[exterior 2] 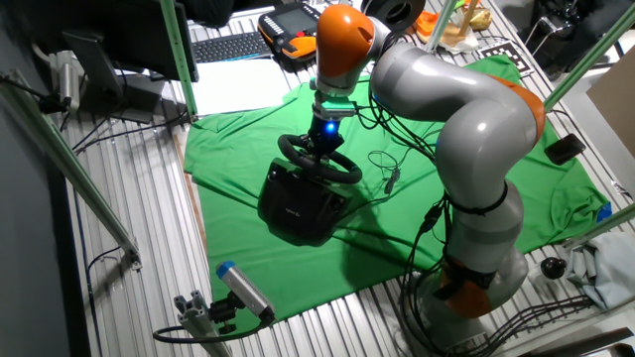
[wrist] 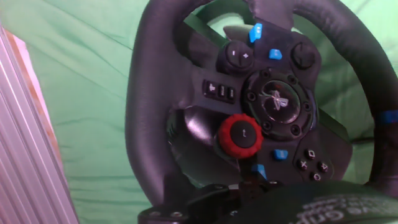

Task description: Rotate the steering wheel 90 degrees counterclockwise

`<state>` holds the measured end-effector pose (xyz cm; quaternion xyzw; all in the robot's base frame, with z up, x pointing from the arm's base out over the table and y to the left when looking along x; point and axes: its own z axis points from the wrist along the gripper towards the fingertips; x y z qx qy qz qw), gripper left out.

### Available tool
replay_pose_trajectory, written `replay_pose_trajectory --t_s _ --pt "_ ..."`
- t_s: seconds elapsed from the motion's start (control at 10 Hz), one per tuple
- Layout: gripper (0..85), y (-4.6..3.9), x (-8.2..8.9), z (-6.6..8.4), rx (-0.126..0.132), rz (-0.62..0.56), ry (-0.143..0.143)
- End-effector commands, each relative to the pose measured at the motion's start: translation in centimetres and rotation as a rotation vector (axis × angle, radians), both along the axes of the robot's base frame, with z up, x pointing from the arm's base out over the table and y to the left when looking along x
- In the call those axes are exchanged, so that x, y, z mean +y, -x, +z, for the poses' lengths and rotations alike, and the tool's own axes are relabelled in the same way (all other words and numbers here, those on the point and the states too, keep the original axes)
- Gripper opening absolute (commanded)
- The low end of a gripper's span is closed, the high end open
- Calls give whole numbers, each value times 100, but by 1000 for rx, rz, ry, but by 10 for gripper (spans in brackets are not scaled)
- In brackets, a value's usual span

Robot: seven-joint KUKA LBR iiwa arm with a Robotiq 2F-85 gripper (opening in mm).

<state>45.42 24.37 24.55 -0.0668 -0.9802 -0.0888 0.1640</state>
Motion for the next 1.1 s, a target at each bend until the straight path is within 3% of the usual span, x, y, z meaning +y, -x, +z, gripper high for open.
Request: replay_pose_trajectory --t_s 0.0,0.6,1.0 --pt "0 10 17 0 2 -4 -2" --pt "0 43 -68 -45 -9 23 29" --pt "0 56 -141 -97 -12 38 29"
